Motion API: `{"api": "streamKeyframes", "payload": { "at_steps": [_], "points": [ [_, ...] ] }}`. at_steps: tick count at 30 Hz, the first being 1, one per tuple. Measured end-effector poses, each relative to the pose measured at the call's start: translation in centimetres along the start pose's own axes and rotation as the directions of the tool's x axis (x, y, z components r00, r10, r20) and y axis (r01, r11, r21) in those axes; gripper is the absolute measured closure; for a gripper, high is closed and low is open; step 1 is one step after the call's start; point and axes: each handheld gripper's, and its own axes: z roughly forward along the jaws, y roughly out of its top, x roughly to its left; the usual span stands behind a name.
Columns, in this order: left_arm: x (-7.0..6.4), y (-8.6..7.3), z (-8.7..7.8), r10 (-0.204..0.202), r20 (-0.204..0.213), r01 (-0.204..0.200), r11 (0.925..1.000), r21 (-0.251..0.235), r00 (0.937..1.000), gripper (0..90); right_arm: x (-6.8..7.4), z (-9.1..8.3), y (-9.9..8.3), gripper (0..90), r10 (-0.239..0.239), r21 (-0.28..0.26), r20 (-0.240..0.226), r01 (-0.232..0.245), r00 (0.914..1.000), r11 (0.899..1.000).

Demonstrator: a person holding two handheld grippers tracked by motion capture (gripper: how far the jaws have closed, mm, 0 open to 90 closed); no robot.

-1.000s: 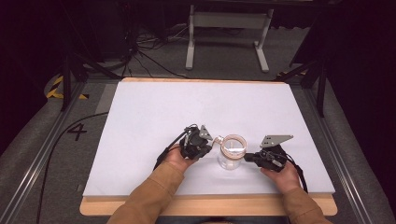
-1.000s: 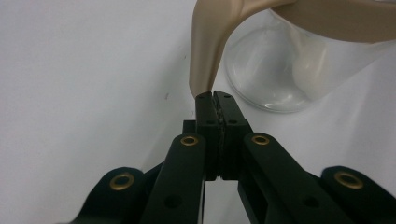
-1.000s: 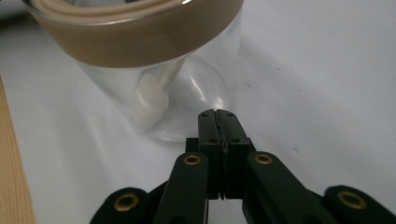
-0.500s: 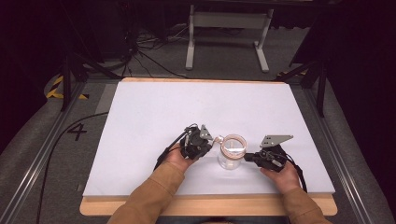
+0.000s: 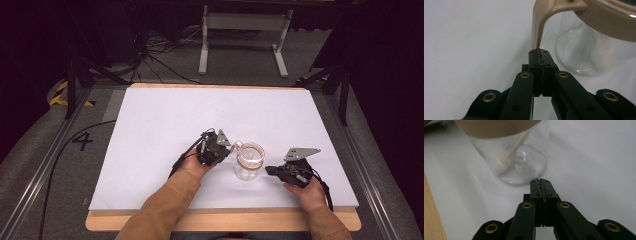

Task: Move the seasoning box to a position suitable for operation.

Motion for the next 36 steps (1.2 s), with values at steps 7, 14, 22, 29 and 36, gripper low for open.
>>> {"api": "streamKeyframes", "payload": {
  "at_steps": [7, 14, 22, 29, 36],
  "points": [
    [0.8, 0.6, 0.9, -0.033, 0.019, 0.034, 0.9982, -0.050, 0.9993, 89.5, 0.0, -1.0, -0.9, 89.9, 0.025, -0.006, 0.031, -0.024, 0.9992, 1.000],
    [1.0, 0.5, 0.8, -0.046, 0.004, 0.046, 0.9967, -0.067, 0.9989, 89.5, 0.0, -1.1, -0.8, 90.0, 0.031, -0.011, 0.037, -0.030, 0.9988, 0.999],
    [1.4, -0.8, -2.7, -0.104, 0.006, 0.104, 0.9896, -0.099, 0.9945, 88.2, 0.1, 0.0, 0.8, 90.0, 0.026, -0.036, 0.066, -0.024, 0.9975, 0.999],
    [1.7, -2.6, -5.3, -0.151, -0.004, 0.149, 0.9823, -0.113, 0.9886, 87.3, 0.2, 1.9, 2.4, 90.0, -0.019, -0.001, 0.105, 0.019, 0.9943, 1.000],
    [1.9, -3.0, -5.5, -0.166, -0.001, 0.165, 0.9795, -0.115, 0.9861, 86.7, -0.1, 2.4, 2.4, 90.0, -0.008, 0.027, 0.087, 0.005, 0.9961, 1.000]
  ]
}}
